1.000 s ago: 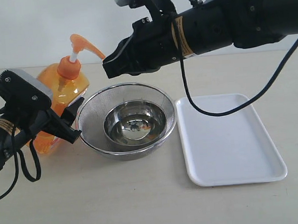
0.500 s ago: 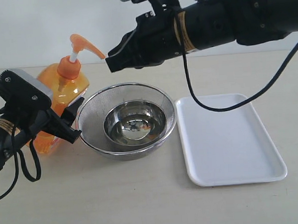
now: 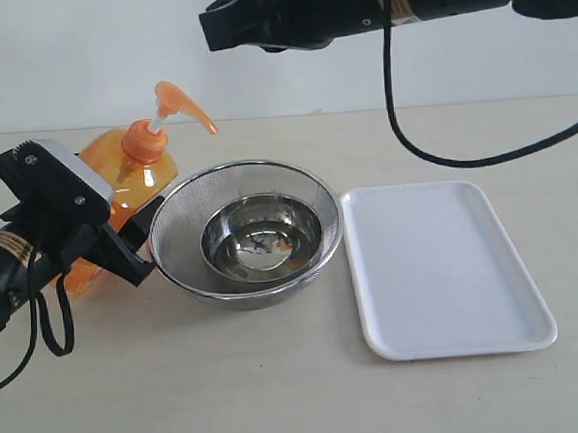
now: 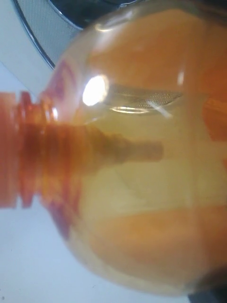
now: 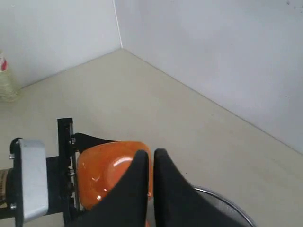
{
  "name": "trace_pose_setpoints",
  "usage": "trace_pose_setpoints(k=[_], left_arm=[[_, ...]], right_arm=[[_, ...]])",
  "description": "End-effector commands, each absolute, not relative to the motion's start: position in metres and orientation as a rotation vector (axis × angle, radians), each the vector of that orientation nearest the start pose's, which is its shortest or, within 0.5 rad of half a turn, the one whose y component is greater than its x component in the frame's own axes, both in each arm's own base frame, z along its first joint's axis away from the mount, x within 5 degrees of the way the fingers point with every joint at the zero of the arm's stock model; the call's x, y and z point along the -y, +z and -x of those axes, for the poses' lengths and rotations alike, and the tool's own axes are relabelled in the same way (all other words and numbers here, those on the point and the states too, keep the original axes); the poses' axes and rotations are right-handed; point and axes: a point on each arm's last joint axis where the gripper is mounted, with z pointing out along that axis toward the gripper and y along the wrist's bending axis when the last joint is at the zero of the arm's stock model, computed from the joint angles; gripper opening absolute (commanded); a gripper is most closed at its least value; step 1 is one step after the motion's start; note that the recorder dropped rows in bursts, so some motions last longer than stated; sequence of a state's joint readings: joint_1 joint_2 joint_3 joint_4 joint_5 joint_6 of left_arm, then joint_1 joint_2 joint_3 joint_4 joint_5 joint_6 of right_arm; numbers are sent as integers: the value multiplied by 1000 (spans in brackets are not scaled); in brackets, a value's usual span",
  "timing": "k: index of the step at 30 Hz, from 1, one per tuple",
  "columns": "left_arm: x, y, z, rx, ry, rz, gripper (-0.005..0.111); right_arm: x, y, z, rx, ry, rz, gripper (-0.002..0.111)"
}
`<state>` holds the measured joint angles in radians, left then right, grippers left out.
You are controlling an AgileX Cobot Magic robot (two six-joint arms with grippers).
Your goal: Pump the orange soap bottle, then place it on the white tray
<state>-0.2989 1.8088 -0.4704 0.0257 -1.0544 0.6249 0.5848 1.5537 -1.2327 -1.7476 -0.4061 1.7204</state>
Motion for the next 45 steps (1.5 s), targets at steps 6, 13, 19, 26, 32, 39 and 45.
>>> trace_pose_setpoints(k=[6,13,19,26,32,39,45], left_arm=[[89,150,-281,-1507,247,-800,5],[89,150,-281,-1507,247,-800,5],[89,150,-281,-1507,247,-800,5],[89,150,-281,-1512,235,-788,5],[89,149,-281,-1515,235,-788,5],[89,149,-281,-1527,211,-765,5],[89,149,-281,-1527,211,-765,5]], right_arm=[[-261,320,-282,-1768,670,854,0],[-266,321,-286,-1752,675,874,0],[-272,306,-290,-1783,684,903,0],[-273,305,-290,-1785,698,908,0],[-274,303,-289,-1791,708,913,0],[-282,293,-291,-1813,727,936,0],[-286,285,-290,-1831,744,953,0]])
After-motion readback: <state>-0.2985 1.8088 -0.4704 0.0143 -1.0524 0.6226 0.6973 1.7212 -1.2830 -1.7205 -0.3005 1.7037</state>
